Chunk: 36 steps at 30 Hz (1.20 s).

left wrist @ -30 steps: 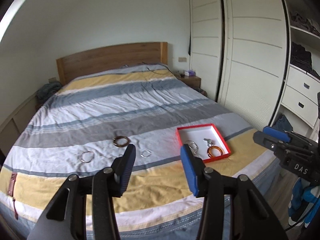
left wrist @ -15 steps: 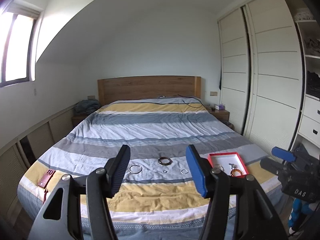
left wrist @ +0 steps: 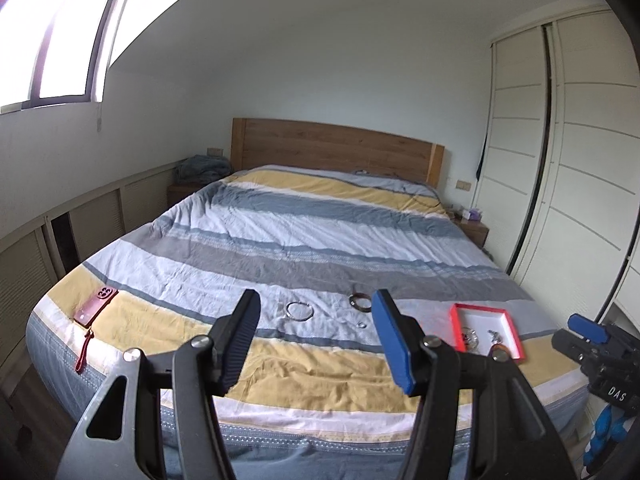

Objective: Organize jewelry
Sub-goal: 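Withdraw both tools from the box back toward the remaining jewelry, then grasp the twisted silver ring with the right tool while the left grasps the small silver ring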

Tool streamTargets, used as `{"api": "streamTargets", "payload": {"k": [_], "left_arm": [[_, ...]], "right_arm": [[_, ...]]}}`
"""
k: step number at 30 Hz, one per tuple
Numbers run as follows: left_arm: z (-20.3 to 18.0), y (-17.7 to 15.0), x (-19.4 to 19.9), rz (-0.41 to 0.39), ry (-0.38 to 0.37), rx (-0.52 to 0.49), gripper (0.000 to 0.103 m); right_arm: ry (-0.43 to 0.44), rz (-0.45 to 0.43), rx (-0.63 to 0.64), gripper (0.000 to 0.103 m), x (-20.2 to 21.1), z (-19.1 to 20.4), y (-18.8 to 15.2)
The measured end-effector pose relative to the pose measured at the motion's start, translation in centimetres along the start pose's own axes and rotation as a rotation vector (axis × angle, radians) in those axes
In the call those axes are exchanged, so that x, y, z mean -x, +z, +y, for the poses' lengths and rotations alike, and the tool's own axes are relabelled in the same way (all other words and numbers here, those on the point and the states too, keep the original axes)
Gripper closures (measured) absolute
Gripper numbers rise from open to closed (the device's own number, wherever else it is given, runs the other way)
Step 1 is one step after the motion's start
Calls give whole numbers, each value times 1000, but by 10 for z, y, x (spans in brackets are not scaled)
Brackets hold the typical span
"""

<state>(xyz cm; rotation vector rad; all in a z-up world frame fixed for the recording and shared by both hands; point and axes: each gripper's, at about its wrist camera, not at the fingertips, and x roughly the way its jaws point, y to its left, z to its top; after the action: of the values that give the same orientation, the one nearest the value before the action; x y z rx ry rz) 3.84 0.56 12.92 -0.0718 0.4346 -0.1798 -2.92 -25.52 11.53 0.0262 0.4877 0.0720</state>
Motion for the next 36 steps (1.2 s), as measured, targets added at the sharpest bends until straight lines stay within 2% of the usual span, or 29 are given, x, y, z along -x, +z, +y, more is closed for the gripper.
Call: {"api": "streamTargets", "payload": {"k": [6, 10, 16, 26, 31, 36], "left_arm": [[-6, -26, -59, 81, 22, -51, 47], [-20, -48, -112, 150, 19, -105, 47], [-41, -75, -200, 261, -22, -150, 48], [-81, -97, -348, 363, -129, -180, 48], [-94, -112, -408, 407, -160, -203, 56], [-104, -130, -448, 444, -177, -229, 60]], "right_arm": [[-7, 66, -50, 40, -56, -21, -9], [-20, 127, -69, 41, -108, -38, -21], [-35, 238, -99, 42, -195, -68, -43], [-3, 327, -130, 43, -348, -120, -58], [13, 375, -135, 43, -407, -138, -77], [19, 392, -127, 43, -441, -143, -95]]}}
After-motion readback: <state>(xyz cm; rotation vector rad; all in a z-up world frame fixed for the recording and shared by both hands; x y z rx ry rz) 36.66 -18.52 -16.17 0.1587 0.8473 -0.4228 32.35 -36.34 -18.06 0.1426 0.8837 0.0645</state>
